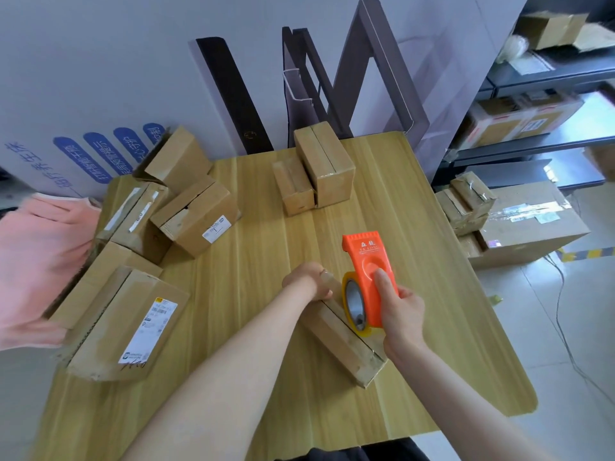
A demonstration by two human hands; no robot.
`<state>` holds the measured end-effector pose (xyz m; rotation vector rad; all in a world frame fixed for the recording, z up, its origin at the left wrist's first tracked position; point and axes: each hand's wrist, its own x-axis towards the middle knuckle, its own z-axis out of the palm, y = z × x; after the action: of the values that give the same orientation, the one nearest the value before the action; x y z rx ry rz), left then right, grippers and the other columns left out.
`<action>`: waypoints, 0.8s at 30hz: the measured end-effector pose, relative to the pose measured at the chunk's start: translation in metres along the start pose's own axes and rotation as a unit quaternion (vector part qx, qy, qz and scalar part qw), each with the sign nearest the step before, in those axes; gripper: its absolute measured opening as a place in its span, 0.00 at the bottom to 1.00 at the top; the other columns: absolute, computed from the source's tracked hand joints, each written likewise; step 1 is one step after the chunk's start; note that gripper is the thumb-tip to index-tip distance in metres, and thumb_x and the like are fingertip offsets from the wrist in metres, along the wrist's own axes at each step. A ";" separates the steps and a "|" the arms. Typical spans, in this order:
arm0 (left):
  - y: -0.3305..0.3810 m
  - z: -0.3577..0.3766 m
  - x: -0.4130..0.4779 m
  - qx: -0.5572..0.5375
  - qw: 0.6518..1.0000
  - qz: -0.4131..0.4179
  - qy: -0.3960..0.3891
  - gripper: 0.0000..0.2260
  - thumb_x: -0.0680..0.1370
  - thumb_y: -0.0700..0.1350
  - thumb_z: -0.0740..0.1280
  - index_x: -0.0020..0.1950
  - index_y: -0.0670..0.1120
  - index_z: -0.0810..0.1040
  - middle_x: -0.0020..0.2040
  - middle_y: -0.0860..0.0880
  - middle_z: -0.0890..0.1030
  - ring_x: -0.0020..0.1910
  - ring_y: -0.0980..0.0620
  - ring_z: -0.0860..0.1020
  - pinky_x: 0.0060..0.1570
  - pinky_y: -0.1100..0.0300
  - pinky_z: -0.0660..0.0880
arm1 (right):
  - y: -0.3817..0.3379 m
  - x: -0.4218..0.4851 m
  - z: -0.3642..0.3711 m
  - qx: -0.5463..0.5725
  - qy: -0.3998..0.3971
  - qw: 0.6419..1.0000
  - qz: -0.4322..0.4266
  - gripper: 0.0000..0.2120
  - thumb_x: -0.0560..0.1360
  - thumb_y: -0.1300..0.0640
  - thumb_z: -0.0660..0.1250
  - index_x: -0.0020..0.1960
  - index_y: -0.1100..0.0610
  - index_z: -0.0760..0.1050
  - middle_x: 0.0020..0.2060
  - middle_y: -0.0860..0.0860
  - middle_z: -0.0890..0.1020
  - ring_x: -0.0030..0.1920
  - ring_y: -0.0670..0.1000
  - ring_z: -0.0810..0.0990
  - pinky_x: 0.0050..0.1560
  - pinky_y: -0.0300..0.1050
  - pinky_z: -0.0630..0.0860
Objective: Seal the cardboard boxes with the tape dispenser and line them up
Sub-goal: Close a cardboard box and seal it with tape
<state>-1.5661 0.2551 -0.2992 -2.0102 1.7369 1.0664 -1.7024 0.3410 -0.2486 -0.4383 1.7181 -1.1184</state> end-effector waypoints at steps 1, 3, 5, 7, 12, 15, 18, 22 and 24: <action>0.000 0.004 0.000 -0.010 1.000 -0.007 0.009 0.15 0.75 0.50 0.68 0.59 0.48 0.75 0.61 0.48 0.77 0.60 0.46 0.75 0.51 0.57 0.72 | -0.001 -0.002 0.001 -0.001 -0.003 1.000 -0.002 0.16 0.75 0.50 0.70 0.35 0.61 0.77 0.28 0.54 0.78 0.21 0.43 0.75 0.21 0.34 0.70; -0.006 0.017 -0.008 -0.019 0.993 -0.010 0.118 0.34 0.73 0.51 0.72 0.75 0.48 0.61 0.74 0.48 0.64 0.73 0.46 0.63 0.66 0.53 0.66 | -0.003 -0.004 0.001 -0.003 -0.012 1.000 -0.002 0.16 0.75 0.52 0.70 0.37 0.63 0.76 0.28 0.55 0.77 0.18 0.42 0.73 0.18 0.33 0.68; -0.018 0.035 -0.022 -0.022 0.960 0.033 0.278 0.38 0.71 0.50 0.74 0.76 0.49 0.59 0.74 0.47 0.63 0.73 0.46 0.61 0.70 0.52 0.62 | -0.005 -0.005 0.001 -0.003 -0.020 1.000 -0.002 0.16 0.75 0.52 0.70 0.38 0.64 0.76 0.28 0.55 0.77 0.17 0.42 0.73 0.17 0.33 0.67; -0.033 0.060 -0.033 -0.035 0.931 0.060 0.358 0.30 0.71 0.50 0.74 0.71 0.49 0.69 0.66 0.48 0.74 0.66 0.46 0.71 0.64 0.53 0.67 | -0.004 -0.005 0.000 -0.002 -0.021 1.000 -0.003 0.16 0.75 0.52 0.70 0.39 0.64 0.76 0.28 0.55 0.77 0.18 0.42 0.74 0.17 0.33 0.67; -0.047 0.084 -0.038 -0.085 0.929 0.031 0.358 0.20 0.76 0.53 0.67 0.67 0.50 0.75 0.58 0.52 0.79 0.59 0.50 0.76 0.60 0.52 0.68 | -0.002 -0.003 0.001 -0.014 -0.021 1.000 -0.004 0.16 0.75 0.51 0.70 0.39 0.65 0.76 0.28 0.55 0.77 0.20 0.44 0.75 0.17 0.33 0.67; -0.051 0.061 -0.031 -0.130 0.969 -0.020 0.209 0.19 0.76 0.61 0.63 0.64 0.55 0.75 0.57 0.55 0.80 0.58 0.50 0.77 0.60 0.53 0.70 | 0.002 -0.001 0.003 -0.032 -0.026 0.999 -0.003 0.18 0.74 0.49 0.71 0.41 0.66 0.78 0.31 0.55 0.79 0.21 0.44 0.76 0.21 0.35 0.71; -0.063 0.052 -0.023 -0.233 0.965 -0.070 0.100 0.24 0.70 0.68 0.65 0.59 0.54 0.77 0.54 0.52 0.81 0.53 0.49 0.79 0.56 0.51 0.75 | 0.005 0.001 0.004 -0.047 -0.026 0.999 -0.005 0.18 0.73 0.47 0.71 0.41 0.64 0.79 0.32 0.55 0.80 0.28 0.48 0.77 0.30 0.40 0.73; -0.062 0.082 -0.040 -0.350 0.868 -0.123 0.330 0.43 0.64 0.63 0.75 0.73 0.46 0.65 0.67 0.47 0.71 0.66 0.47 0.71 0.61 0.51 0.71 | 0.005 0.001 0.004 -0.040 -0.026 0.999 -0.009 0.16 0.74 0.48 0.71 0.37 0.60 0.78 0.32 0.53 0.80 0.31 0.50 0.76 0.32 0.41 0.73; -0.055 0.099 -0.051 -0.434 0.798 -0.144 0.392 0.35 0.66 0.58 0.76 0.69 0.45 0.70 0.63 0.48 0.73 0.62 0.48 0.73 0.59 0.53 0.72 | 0.005 0.001 0.004 -0.043 -0.024 0.999 -0.010 0.16 0.74 0.48 0.70 0.35 0.59 0.77 0.29 0.51 0.78 0.29 0.49 0.75 0.28 0.37 0.71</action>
<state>-1.5487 0.3688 -0.3465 -3.5653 1.1543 1.1053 -1.6984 0.3408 -0.2536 -0.5329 1.7284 -1.0430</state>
